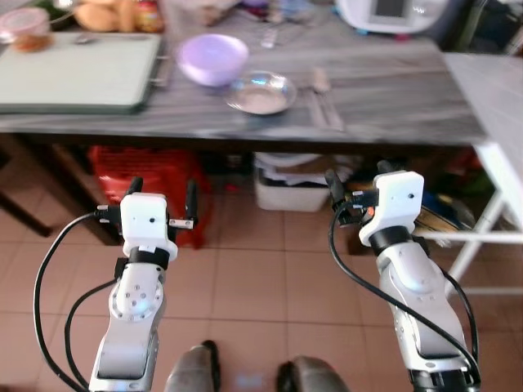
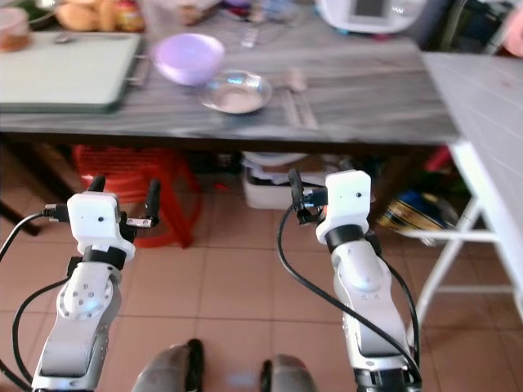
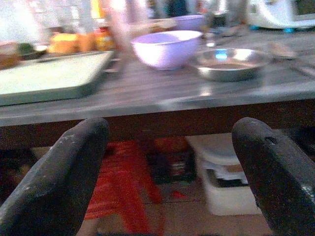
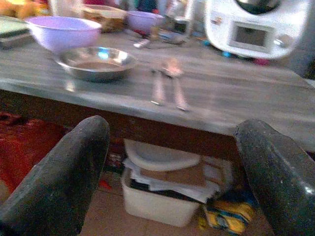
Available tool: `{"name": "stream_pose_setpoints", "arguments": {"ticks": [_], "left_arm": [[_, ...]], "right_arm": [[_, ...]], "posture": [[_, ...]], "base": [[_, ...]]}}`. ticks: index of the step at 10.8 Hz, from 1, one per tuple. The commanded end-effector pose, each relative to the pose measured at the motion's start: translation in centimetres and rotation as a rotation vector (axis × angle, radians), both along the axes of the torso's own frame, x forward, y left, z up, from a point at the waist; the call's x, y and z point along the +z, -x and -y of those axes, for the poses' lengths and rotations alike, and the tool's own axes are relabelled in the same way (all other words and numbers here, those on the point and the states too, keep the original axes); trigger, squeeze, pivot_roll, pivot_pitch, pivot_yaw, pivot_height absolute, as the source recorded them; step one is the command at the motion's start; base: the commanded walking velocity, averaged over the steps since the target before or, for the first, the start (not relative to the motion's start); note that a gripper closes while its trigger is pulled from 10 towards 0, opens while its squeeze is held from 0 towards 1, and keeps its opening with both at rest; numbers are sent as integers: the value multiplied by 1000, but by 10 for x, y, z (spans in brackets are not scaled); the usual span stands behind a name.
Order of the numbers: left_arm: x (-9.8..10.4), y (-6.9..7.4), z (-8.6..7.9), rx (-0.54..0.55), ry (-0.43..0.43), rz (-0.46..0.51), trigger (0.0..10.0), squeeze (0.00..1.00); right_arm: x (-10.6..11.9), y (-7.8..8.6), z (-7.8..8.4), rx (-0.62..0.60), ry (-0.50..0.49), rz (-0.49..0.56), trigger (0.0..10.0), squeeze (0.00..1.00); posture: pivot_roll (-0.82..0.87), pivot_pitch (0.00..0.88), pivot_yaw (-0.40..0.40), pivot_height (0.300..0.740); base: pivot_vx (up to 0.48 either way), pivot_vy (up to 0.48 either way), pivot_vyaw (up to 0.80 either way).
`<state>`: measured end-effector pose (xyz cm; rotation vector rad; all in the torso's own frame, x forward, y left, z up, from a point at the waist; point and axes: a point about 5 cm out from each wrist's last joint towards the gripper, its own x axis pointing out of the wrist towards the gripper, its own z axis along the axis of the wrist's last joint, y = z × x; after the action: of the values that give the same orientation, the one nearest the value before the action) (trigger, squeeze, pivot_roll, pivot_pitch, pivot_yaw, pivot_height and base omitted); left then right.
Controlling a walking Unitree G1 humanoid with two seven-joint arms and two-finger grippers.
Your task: Setting the table
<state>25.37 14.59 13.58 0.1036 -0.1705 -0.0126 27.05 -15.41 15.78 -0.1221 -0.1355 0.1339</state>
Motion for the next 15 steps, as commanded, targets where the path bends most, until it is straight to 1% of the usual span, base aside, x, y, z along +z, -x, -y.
{"name": "stream_pose_setpoints", "arguments": {"ticks": [1,2,3,6,9,15], "left_arm": [[-2,1,2,-11,-2,-5,10000,0],[-2,2,2,-13,-5,-4,10000,0],[-2,2,2,-15,-5,-5,10000,0],[-2,2,3,-17,-6,-3,10000,0],[-3,2,1,-12,-9,-7,10000,0],[-2,1,2,-19,-15,-1,10000,0]], "right_arm": [[-1,1,1,2,-6,-5,10000,0],[-2,2,1,1,-9,-13,10000,0],[-3,2,1,1,-11,-16,10000,0],[-4,3,0,9,-6,-18,10000,0],[-5,1,-3,21,25,-14,10000,0],[-5,-1,-2,18,26,-12,10000,0]], "posture": [[-37,195,-31,740],[-40,198,-30,740],[-42,201,-28,740],[-40,209,-31,740],[-37,211,-30,740],[-38,210,-29,740]], "base": [[0,-480,0],[0,-472,0],[0,-480,-650],[0,-472,0],[0,-472,0],[0,-472,0]]}}
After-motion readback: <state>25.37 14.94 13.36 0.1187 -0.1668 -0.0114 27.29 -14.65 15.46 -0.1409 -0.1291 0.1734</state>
